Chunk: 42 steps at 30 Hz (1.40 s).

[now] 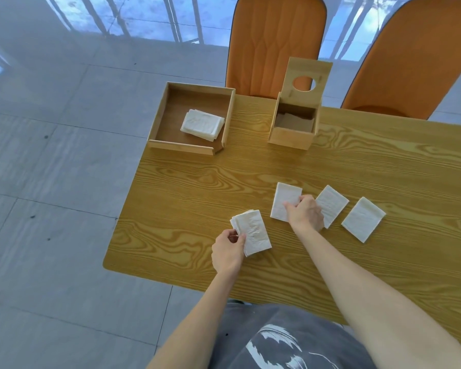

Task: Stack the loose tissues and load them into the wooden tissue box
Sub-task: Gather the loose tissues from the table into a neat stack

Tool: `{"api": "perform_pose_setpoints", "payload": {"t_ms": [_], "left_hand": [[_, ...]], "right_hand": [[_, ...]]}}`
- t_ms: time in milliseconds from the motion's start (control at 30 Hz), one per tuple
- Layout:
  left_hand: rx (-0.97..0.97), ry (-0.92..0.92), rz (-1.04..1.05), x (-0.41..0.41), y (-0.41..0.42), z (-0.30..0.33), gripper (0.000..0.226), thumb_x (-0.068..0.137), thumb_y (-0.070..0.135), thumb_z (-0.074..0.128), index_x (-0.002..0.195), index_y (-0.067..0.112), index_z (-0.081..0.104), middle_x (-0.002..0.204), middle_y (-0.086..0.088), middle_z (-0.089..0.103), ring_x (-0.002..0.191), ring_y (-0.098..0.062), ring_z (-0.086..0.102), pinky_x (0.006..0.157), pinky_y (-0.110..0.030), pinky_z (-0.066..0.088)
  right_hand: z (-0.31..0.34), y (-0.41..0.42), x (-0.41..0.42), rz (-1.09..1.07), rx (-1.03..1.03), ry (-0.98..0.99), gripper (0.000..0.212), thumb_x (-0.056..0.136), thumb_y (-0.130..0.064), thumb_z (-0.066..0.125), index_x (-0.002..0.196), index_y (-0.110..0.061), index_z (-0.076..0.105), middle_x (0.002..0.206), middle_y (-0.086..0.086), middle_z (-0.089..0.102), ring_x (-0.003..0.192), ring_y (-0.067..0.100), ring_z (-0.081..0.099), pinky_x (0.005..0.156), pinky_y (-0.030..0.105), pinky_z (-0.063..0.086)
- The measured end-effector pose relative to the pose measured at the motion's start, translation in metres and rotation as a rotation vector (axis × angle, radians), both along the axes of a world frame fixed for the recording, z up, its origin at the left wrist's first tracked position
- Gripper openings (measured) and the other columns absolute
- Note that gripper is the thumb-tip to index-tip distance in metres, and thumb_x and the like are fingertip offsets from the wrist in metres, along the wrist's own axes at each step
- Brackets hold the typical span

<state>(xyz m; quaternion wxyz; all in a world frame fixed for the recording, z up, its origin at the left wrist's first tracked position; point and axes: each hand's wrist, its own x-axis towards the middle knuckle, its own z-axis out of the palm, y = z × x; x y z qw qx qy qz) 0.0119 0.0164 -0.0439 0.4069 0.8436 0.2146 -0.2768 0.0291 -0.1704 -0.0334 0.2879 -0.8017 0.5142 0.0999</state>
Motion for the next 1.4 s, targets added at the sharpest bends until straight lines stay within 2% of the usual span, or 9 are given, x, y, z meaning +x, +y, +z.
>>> {"api": "perform_pose_setpoints", "payload": {"t_ms": [167,367,533,700,867,1067,1133,1233,1400], "left_hand": [[0.028,-0.024,0.017,0.004,-0.002,0.004,0.025,0.092,0.039,0.066,0.110,0.022,0.068,0.102,0.007,0.073,0.090,-0.014,0.067,0.077,-0.031,0.052],[0.045,-0.026,0.017,0.004,-0.002,0.006,0.025,0.092,0.040,0.065,0.110,0.022,0.069,0.104,0.007,0.074,0.094,-0.015,0.068,0.077,-0.031,0.052],[0.041,-0.026,0.020,0.004,-0.003,0.005,0.026,0.091,0.040,0.066,0.110,0.022,0.068,0.104,0.006,0.074,0.095,-0.016,0.069,0.080,-0.035,0.055],[0.050,-0.027,0.021,0.003,-0.004,0.004,0.027,0.091,0.041,0.065,0.111,0.023,0.068,0.104,0.006,0.073,0.095,-0.017,0.068,0.081,-0.037,0.056],[0.063,-0.028,0.031,0.004,-0.005,0.001,0.028,0.091,0.041,0.066,0.111,0.022,0.070,0.105,0.005,0.073,0.097,-0.019,0.068,0.083,-0.037,0.055],[0.041,-0.013,0.051,0.006,-0.004,0.001,0.028,0.090,0.038,0.069,0.111,0.021,0.071,0.105,0.003,0.074,0.097,-0.019,0.069,0.081,-0.034,0.053],[0.030,-0.012,0.055,0.007,-0.003,0.001,0.027,0.090,0.038,0.068,0.110,0.022,0.072,0.105,0.004,0.074,0.096,-0.017,0.069,0.078,-0.032,0.052],[0.014,-0.018,0.058,0.006,-0.002,0.000,0.028,0.089,0.039,0.069,0.111,0.022,0.073,0.105,0.004,0.075,0.096,-0.016,0.069,0.078,-0.031,0.051],[0.001,-0.019,0.036,0.004,-0.001,-0.003,0.030,0.089,0.041,0.067,0.111,0.022,0.073,0.104,0.005,0.075,0.096,-0.016,0.069,0.084,-0.036,0.055]], "right_hand": [[0.001,0.004,0.000,-0.017,-0.035,0.036,0.054,0.089,-0.037,0.070,0.126,-0.004,0.049,0.126,0.018,0.057,0.111,0.039,0.060,0.080,0.043,0.048],[-0.001,-0.001,0.000,0.006,0.002,0.035,0.044,0.088,-0.038,0.070,0.121,-0.012,0.061,0.125,0.015,0.056,0.108,0.035,0.060,0.074,0.037,0.042],[0.001,0.001,-0.005,0.029,0.023,-0.121,0.026,0.091,-0.030,0.066,0.111,-0.013,0.067,0.112,0.008,0.068,0.105,0.029,0.061,0.072,0.033,0.042],[0.006,0.002,-0.014,0.048,0.077,-0.326,0.025,0.093,-0.026,0.065,0.110,-0.008,0.070,0.104,0.006,0.073,0.097,0.023,0.065,0.074,0.029,0.043],[0.004,-0.004,-0.024,0.048,0.361,-0.441,0.028,0.089,-0.033,0.070,0.108,-0.011,0.072,0.099,-0.001,0.073,0.093,0.014,0.068,0.080,0.031,0.057],[-0.001,0.013,-0.035,0.090,0.739,-0.391,0.009,0.090,-0.025,0.071,0.097,-0.019,0.072,0.094,0.000,0.074,0.085,0.016,0.069,0.067,0.032,0.059],[-0.004,0.019,-0.039,0.086,0.782,-0.370,0.012,0.091,-0.024,0.071,0.099,-0.015,0.071,0.092,0.000,0.073,0.080,0.012,0.067,0.061,0.024,0.057],[-0.012,0.025,-0.042,0.114,0.730,-0.337,0.019,0.090,-0.025,0.071,0.103,-0.011,0.073,0.089,-0.001,0.072,0.077,0.012,0.064,0.055,0.021,0.051],[-0.019,0.035,-0.038,0.309,0.296,-0.205,0.023,0.086,-0.039,0.070,0.101,-0.023,0.078,0.099,-0.008,0.072,0.093,0.012,0.065,0.078,0.034,0.054]]}}
